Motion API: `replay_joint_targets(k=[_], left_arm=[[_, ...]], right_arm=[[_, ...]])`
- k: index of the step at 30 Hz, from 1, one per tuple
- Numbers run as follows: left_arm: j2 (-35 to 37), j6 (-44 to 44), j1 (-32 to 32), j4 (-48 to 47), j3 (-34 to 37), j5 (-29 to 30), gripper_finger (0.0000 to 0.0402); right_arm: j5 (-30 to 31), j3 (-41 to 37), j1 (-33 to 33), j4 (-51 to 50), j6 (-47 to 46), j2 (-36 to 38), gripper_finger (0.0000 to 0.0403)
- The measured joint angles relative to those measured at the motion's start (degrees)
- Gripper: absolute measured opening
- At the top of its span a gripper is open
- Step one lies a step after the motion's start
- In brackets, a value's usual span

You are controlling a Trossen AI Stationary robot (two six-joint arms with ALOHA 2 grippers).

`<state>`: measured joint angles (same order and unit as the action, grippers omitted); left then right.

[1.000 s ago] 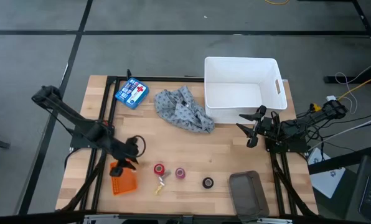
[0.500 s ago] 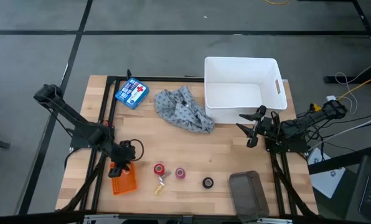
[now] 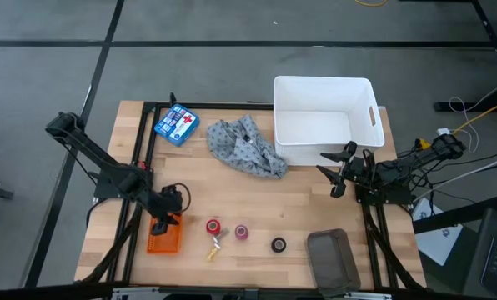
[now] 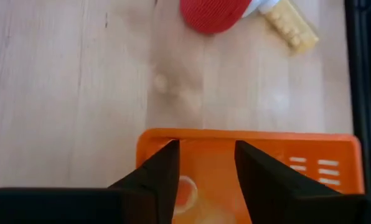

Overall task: Pick & place medical supplies in basket/bin
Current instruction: Put the green pill bottle into the orange bin, then adjust the red bandage

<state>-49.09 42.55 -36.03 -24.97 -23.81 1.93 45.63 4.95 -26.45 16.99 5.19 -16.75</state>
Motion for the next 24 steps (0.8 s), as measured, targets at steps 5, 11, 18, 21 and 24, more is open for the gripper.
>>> replay_joint_targets(k=[5,11,18,21,24], left_arm=[[1.87,-0.04,0.0,-0.52,-1.64,0.28,0.0168],[2.73,-4.64,-0.01,1.44,-5.37,4.43,0.0171],[-0.01,-10.7,2.73,17.89,-6.0,5.98,0.0171],[-3.64,-16.33,5.1,22.39,-6.01,5.62,0.0171],[-7.99,-16.22,9.4,22.55,-6.7,5.78,0.0171]], right_arm=[[0.0,0.0,-0.01,0.02,-0.02,0.0,0.0209],[0.0,0.0,0.01,0.04,-0.04,0.0,0.0209],[0.0,0.0,0.01,0.09,-0.05,0.0,0.0209],[0.0,0.0,0.01,0.11,-0.07,0.0,0.0209],[0.0,0.0,0.01,0.13,-0.09,0.0,0.0209]])
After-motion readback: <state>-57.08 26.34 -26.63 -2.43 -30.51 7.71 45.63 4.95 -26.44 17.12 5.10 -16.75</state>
